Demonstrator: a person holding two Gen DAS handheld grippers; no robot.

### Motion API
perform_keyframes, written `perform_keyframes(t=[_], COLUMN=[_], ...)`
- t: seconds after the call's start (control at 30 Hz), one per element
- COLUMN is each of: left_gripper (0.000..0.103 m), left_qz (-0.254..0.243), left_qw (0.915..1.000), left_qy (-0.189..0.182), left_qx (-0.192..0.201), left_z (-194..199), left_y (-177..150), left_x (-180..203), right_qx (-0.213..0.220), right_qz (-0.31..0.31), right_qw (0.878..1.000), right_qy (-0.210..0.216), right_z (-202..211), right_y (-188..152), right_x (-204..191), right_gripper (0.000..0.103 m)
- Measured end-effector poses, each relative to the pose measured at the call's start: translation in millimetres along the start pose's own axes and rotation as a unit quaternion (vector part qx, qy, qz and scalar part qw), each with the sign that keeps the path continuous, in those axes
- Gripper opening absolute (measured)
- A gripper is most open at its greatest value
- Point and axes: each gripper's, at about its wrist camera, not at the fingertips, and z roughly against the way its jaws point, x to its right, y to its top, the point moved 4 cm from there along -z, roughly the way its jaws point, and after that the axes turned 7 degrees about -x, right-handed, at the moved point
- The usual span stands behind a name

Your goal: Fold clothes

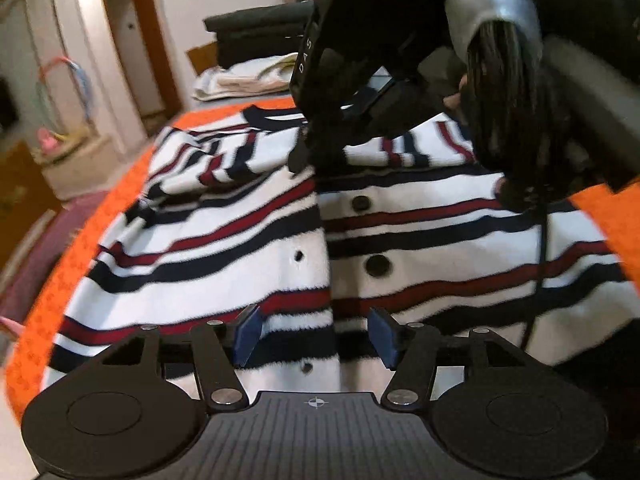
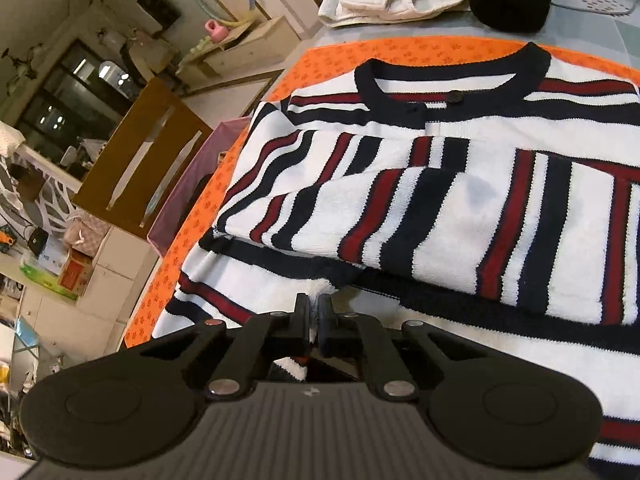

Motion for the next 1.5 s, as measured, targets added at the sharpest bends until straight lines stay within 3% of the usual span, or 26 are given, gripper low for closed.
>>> perform_keyframes(t=[0.13,0.3,0.4,0.43,0.6,0.8,1.13,1.3,1.5], left_gripper=[0.06,0.035,0.02,0.01,0.008,0.008,0.008,0.009,0.012], left_qz=[-0.018,-0.033,-0.013,-0.007,0.027,0.092,0.04,0.024,0.039], left_qw=[0.9976,0.9935,0.9947,0.995,0.9957,0.9941,0.9793,0.9701,0.9686], left_qy=[0.064,0.102,0.092,0.088,0.071,-0.047,-0.192,-0.233,-0.228], left_qx=[-0.017,-0.038,-0.044,-0.046,-0.055,-0.033,-0.05,-0.065,-0.091], left_z=[-4.4,6.1,14.4,17.1,30.9,44.0,37.4,33.4,17.4], left_y=[-3.9,-16.1,-22.7,-24.9,-35.7,-21.6,-14.3,-13.7,-21.9], left_x=[1.8,-3.8,-16.0,-20.1,-40.5,-57.8,-42.0,-34.1,-35.0], right_qx=[0.0,0.004,0.006,0.006,0.006,0.008,-0.011,-0.015,-0.027], right_qz=[-0.002,-0.008,-0.01,-0.011,-0.02,-0.019,0.012,0.026,0.035], right_qw=[1.0,1.0,1.0,1.0,1.0,1.0,0.998,0.996,0.995], right_qy=[0.009,0.017,0.021,0.022,0.022,0.006,-0.053,-0.082,-0.095], right_z=[1.5,2.2,2.8,2.7,1.1,9.4,25.9,31.4,18.5], right_y=[0.5,4.1,5.1,4.8,1.1,-1.1,-10.5,-15.5,-21.0], right_x=[1.5,1.9,2.0,2.7,7.1,15.1,36.7,44.1,49.8], right_gripper=[0.005,0.005,0.005,0.005,0.005,0.005,0.005,0.005,0.005])
